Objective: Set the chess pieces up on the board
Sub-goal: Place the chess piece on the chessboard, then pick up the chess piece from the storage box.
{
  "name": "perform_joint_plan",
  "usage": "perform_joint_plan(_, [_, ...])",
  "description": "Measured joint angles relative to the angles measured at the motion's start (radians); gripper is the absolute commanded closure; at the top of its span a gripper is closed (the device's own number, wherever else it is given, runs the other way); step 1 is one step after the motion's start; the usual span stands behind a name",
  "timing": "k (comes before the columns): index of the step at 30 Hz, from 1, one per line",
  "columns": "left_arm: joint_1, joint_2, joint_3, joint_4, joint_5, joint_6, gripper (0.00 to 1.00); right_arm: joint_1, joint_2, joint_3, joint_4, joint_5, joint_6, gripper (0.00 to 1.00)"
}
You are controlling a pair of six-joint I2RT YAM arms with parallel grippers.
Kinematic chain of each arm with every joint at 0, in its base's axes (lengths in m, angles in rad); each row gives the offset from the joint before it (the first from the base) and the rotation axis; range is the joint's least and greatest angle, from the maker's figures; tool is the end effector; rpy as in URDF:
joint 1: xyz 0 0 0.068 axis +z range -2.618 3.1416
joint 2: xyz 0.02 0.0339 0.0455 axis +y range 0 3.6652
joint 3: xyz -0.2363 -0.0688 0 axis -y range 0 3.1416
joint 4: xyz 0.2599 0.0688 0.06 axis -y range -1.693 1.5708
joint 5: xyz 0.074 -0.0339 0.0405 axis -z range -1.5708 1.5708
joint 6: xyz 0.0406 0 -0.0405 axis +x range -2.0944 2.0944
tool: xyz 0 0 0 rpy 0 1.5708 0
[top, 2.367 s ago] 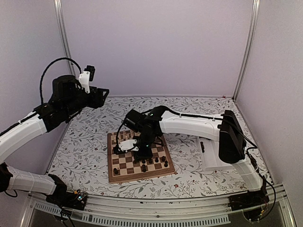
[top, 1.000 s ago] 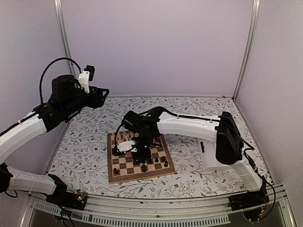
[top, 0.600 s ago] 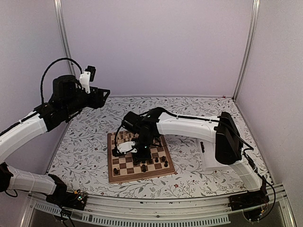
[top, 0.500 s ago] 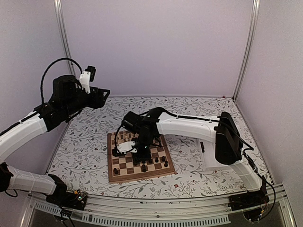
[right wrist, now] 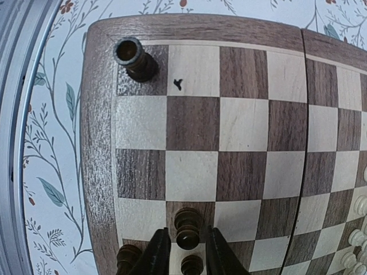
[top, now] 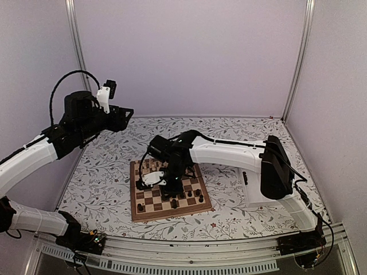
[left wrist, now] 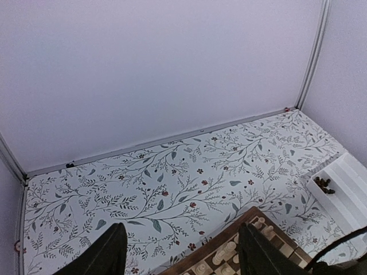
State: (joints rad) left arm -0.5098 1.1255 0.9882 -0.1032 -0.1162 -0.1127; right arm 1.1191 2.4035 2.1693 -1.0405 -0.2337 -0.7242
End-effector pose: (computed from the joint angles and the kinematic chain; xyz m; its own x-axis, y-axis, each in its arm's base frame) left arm 0.2597 -0.1398 0.3234 -0.2500 0.0118 -0.9682 0.3606 0.9291 -0.0818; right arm 0.2075 0.4491 0.1620 0.2867 -0.8856 -0.3653 -0.9543 -0.2976 -0.0274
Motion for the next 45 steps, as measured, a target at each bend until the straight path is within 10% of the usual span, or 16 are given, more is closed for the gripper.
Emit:
perform_joint_plan(15, [0.011,0.054,0.0,0.002,0.039,0.011,0.39,-0.052,-0.243,-0.105,0.006,0.013,-0.002,0.66])
perform_joint_plan(30, [-0.145,0.255,0.13,-0.029,0.206,-0.057,0.43,-0.687,-0.778,-0.973,0.249,0.004,0.093,0.67])
perform_joint_plan(45, [-0.219,0.433,0.338,-0.134,0.204,-0.102,0.43,-0.675,-0.684,-1.102,0.38,0.064,0.173,0.6])
